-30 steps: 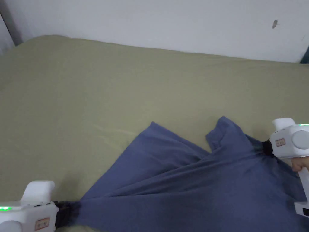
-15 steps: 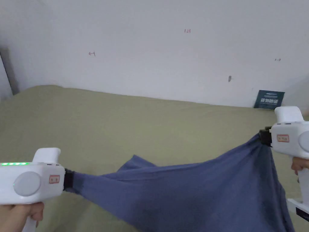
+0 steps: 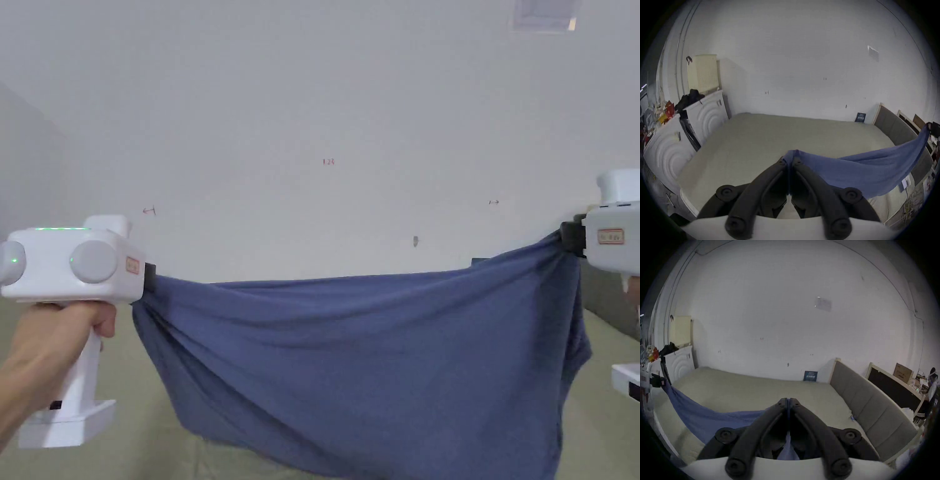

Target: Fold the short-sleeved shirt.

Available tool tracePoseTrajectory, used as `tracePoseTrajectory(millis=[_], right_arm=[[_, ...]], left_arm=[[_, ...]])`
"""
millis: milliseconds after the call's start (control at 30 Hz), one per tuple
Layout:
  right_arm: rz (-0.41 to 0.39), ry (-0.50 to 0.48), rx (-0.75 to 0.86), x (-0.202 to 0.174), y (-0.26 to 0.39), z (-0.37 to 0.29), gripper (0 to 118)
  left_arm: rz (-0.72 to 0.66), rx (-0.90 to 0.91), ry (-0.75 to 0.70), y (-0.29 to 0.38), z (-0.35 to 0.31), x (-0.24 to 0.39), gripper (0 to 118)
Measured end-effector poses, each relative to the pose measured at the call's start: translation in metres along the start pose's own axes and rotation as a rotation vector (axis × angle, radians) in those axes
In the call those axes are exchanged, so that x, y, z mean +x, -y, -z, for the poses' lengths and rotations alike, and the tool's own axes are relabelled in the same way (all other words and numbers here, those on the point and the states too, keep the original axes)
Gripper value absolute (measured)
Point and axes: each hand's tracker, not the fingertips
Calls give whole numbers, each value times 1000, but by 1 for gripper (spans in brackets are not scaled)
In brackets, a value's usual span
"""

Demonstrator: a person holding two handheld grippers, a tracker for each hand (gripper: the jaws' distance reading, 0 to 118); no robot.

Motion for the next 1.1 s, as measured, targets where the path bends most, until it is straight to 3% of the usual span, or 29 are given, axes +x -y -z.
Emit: tracePoseTrajectory(millis=[300,600,700,733,833,900,967,1000,1100], right_arm=[[23,18,30,-2,-61,54,2],[36,31,41,-9,-108,125,2],[9,54,44,-5,-92,97,2],[18,35,50,-5,-110,130,2],[39,51,67,-3,-119,143,2],[58,64,46,-5,-159,204,2],[60,72,40,-6,-164,222,2],[38,134,100,-11,-166,223,2],[52,140,89,-12,-161,244,2]], left_arm=[[-14,57,-42,-77,18,8,2],[73,84,-131,-137,56,27,2],[82,98,-149,-156,71,35,2],[75,103,-149,-161,77,37,2],[83,117,-153,-180,102,42,2],[83,127,-162,-191,121,46,2],[78,133,-160,-198,138,50,2],[84,130,-160,-199,148,53,2],[115,131,-177,-199,180,58,2]])
